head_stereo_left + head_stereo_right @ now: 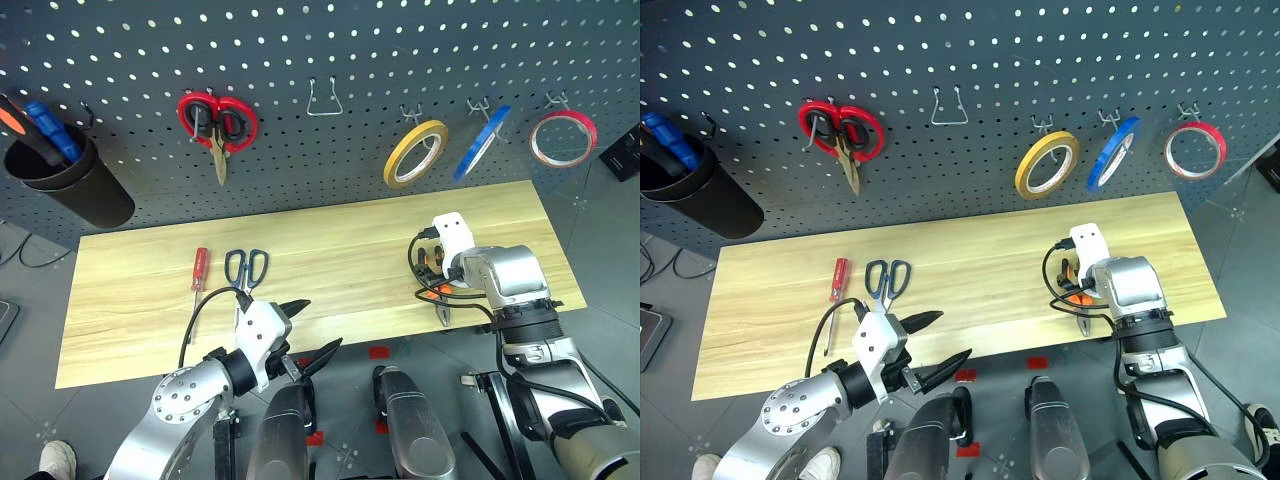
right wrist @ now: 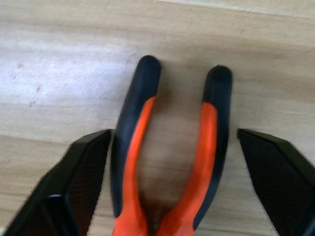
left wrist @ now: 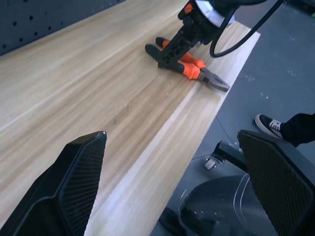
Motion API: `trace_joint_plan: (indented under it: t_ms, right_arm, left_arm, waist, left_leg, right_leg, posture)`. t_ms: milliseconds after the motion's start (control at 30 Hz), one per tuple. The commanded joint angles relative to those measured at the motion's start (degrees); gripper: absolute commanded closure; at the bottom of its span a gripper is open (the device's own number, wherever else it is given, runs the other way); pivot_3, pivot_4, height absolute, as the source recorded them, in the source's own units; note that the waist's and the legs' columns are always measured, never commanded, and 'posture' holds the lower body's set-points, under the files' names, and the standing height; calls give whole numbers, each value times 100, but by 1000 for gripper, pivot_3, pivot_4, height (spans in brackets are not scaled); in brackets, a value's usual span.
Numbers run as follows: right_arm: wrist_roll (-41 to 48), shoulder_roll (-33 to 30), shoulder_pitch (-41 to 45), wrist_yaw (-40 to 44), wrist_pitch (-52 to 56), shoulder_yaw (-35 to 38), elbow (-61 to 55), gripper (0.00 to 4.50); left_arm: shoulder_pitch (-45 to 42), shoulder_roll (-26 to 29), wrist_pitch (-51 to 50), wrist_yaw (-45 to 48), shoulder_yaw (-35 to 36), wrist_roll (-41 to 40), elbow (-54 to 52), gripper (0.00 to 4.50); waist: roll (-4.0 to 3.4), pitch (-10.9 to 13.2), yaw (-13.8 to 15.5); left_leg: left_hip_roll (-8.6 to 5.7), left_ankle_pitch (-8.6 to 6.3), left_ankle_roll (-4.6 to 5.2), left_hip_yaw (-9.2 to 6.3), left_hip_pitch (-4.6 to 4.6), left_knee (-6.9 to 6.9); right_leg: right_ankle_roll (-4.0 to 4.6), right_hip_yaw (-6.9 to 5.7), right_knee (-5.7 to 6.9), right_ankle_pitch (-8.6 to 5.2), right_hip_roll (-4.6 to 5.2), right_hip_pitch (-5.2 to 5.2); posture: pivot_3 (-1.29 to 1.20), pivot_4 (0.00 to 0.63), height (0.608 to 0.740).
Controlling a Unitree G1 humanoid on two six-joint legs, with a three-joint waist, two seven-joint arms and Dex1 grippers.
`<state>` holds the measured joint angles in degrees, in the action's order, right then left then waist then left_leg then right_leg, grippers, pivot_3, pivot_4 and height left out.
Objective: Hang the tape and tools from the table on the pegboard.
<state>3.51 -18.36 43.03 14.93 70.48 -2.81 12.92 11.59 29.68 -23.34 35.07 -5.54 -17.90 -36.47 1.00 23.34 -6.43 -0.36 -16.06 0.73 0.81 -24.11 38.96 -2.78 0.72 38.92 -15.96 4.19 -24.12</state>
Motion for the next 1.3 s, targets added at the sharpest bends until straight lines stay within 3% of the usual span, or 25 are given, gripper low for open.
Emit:
trace_joint_plan:
  t_ms: [33, 267, 500, 633, 767, 933, 1067, 1300]
  right_arm:
    - [66, 62, 4, -17, 0, 103, 30, 1399]
    - [157, 3, -7, 242, -145, 15, -145, 1412]
    - [521, -749, -662, 1720, -1598, -595, -1642, 1412]
    - [935, -837, -1325, 1976, -1851, -349, -3042, 1412]
    - [1272, -466, -1452, 1827, -1975, -140, -3818, 1412]
    - [1661, 827, -682, 923, -1793, 275, -3998, 1412]
    - [1454, 1374, 54, 508, -2738, 408, -3430, 1412]
    - [811, 1501, 859, 202, -4800, 315, -2015, 1412]
  left_arm:
    - [35, 47, 72, 74, 43, -91, -163, 0]
    - [-87, 75, 103, 143, 80, -89, -40, 0]
    - [-31, 57, 29, 129, 213, -250, -206, 0]
    - [366, 45, -206, -126, 409, -468, -872, 0]
    - [562, -74, -518, -523, 715, -709, -1384, 0]
    - [765, -302, -846, -1310, 1312, -991, -2227, 0]
    - [603, -258, -711, -1899, 1498, -1175, -2353, 0]
    - [-253, 9, -716, -2788, 1916, -1221, -2353, 0]
  waist:
    - [0, 0, 1]
    - [0, 0, -2]
    - [0, -2, 17]
    - [6, -17, 40]
    - [14, -60, 57]
    - [42, -320, 94]
    - [45, -570, 187]
    - [93, -858, 462]
  left_leg:
    - [0, 0, 0, 0, 0, -2]
    - [1, 1, -1, -1, 0, -2]
    - [0, 10, -17, -7, -36, -3]
    - [2, 31, -54, -24, -57, -3]
    - [3, 42, -73, -39, -75, -2]
    - [5, 58, -100, -62, -77, -6]
    - [3, 65, -111, -73, -78, -9]
    - [-7, 67, -110, -85, -72, -2]
  right_leg:
    - [0, 0, -1, 0, 0, -1]
    - [0, -1, -3, 0, 0, 0]
    - [-2, -11, -8, 0, -3, -29]
    - [-2, -29, -21, 0, -4, -34]
    - [-2, -43, -13, 0, -4, -51]
    - [0, -61, 5, 1, -15, -58]
    - [2, -101, 1, 2, -17, -58]
    - [6, -123, -6, 4, -16, -31]
  posture:
    - [-116, 460, 740]
    - [-123, 437, 740]
    - [-124, 376, 740]
    - [-118, 326, 740]
    - [-112, 285, 740]
    - [-76, 212, 740]
    - [-36, 177, 740]
    - [23, 133, 740]
